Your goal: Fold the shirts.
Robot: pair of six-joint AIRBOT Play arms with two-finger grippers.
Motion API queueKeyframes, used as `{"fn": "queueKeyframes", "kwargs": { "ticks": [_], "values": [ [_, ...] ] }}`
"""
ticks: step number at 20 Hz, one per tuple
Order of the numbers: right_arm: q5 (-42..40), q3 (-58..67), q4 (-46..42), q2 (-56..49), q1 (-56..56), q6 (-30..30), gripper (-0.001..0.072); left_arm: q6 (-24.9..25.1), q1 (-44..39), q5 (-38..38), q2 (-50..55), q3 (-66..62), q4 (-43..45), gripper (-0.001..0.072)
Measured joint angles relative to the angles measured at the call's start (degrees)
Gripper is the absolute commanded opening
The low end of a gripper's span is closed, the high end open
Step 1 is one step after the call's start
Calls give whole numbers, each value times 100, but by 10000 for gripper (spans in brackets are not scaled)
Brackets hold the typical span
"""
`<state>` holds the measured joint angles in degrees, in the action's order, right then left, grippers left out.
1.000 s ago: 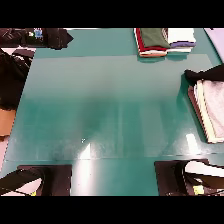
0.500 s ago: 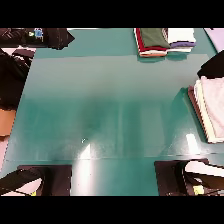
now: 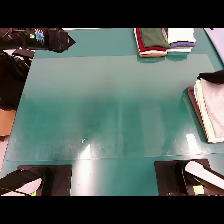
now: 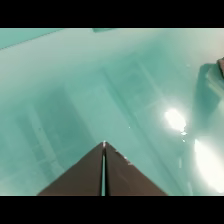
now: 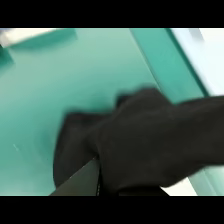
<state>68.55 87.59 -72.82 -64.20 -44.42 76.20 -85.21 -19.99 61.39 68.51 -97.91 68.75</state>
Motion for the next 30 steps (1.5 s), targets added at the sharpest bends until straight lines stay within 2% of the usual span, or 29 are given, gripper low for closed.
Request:
{"fn": "queueKeyframes", "kwargs": {
  "ticks": [8,9,10,11,12,13,17,21,25,28,29,30],
  "values": [
    [343,-2256,-350,1270,-1486,-236,31,151,0,212,0,0,2,26],
    [372,-2446,-369,1351,-1631,-280,111,155,0,229,0,0,2,26],
    [372,-2605,-374,1419,-1744,-304,271,160,0,245,0,0,2,26],
    [378,-2754,-396,1469,-1840,-330,400,168,0,251,0,0,2,26],
    [387,-2870,-450,1502,-1906,-343,497,170,0,258,0,0,2,26],
    [389,-2938,-540,1528,-1954,-354,555,170,0,273,0,0,2,26],
    [254,-2743,-802,1567,-1996,-378,557,173,0,293,0,0,2,26],
    [28,-2063,160,1436,-1270,-382,556,175,0,286,0,0,0,27],
    [24,-1620,1255,1193,575,-382,547,175,0,247,0,0,4,27],
    [-26,-1502,1526,938,2179,-382,543,175,0,236,0,0,24,27],
    [-48,-1484,1578,844,2669,-382,461,173,0,243,0,0,26,26],
    [-98,-1471,1613,741,3163,-385,314,173,0,251,0,0,31,27]
  ]
}}
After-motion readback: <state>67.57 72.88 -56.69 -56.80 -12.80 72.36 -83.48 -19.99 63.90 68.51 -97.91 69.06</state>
